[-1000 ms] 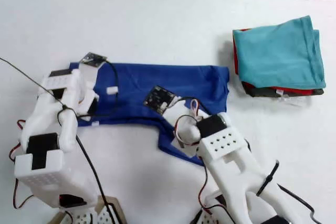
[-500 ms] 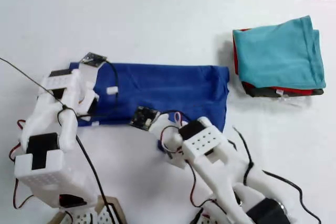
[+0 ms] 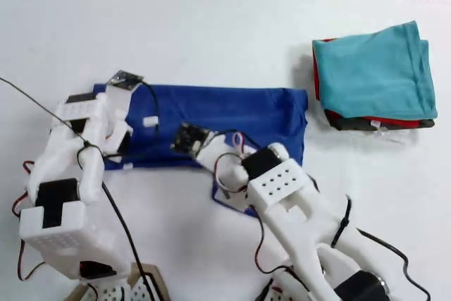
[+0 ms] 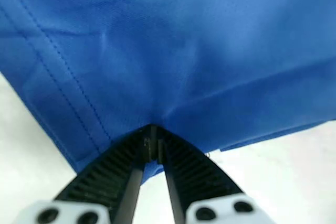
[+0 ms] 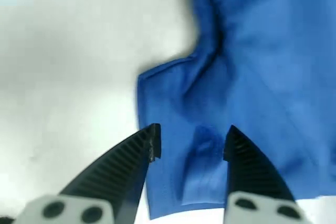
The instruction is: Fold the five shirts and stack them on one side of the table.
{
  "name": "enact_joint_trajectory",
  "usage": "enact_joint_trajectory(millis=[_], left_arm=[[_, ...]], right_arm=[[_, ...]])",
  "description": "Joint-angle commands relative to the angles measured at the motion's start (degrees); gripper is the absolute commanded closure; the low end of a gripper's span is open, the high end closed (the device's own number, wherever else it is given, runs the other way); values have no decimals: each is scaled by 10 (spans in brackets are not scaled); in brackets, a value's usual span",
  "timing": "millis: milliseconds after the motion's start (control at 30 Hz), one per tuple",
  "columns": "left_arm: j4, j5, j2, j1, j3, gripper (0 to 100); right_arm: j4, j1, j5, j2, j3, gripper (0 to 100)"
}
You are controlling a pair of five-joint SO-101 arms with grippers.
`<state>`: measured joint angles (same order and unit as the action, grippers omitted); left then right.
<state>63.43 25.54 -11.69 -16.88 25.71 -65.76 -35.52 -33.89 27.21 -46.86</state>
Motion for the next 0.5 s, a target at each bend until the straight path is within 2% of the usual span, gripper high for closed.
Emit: enact_joint_trajectory(millis=[0, 367, 467], left_arm=[[-13, 4, -3, -11, 2, 974], [-13, 4, -3, -11, 2, 974], [-13, 4, -3, -11, 2, 974]], right_arm=[[27, 22, -2, -17, 14, 800], [122, 46, -2, -195, 8, 803], [143, 70, -2, -215, 8, 871]])
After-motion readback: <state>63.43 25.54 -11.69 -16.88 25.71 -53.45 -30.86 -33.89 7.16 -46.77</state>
